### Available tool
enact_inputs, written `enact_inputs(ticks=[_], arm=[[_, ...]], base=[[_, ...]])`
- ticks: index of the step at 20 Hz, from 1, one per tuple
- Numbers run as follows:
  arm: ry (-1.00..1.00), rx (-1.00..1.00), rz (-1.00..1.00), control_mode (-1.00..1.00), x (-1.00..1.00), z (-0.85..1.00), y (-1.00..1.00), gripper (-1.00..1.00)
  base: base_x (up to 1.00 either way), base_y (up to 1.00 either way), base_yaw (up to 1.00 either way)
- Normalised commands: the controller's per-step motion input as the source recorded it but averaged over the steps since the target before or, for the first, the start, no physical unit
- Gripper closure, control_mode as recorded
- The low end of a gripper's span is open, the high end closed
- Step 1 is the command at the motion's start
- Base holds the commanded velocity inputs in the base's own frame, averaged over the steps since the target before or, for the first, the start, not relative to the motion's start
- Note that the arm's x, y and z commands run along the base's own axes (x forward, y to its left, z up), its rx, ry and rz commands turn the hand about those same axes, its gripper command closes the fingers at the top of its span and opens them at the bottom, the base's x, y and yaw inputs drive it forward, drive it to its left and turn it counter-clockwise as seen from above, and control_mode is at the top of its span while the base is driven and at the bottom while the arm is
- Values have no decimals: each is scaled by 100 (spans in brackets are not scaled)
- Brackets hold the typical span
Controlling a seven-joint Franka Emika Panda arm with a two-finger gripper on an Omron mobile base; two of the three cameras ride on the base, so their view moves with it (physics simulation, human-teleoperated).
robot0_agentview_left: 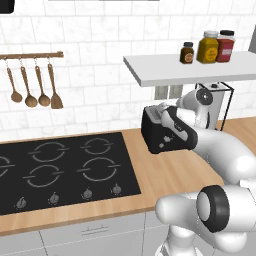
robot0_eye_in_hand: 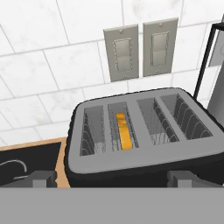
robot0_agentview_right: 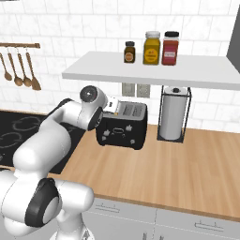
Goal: Start the toaster. Once the lever pops up, take the bread to the plate on the dining counter.
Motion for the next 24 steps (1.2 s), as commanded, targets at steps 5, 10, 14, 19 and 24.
enact_inputs(ticks=[5,10,14,19,24], arm=[[0,0,0,-100,0,0,0,-100],[0,0,0,-100,0,0,0,-100],[0,0,0,-100,0,0,0,-100],[0,0,0,-100,0,0,0,-100],[0,0,0,-100,0,0,0,-100]], base=[[0,0,0],[0,0,0],[0,0,0],[0,0,0],[0,0,0]])
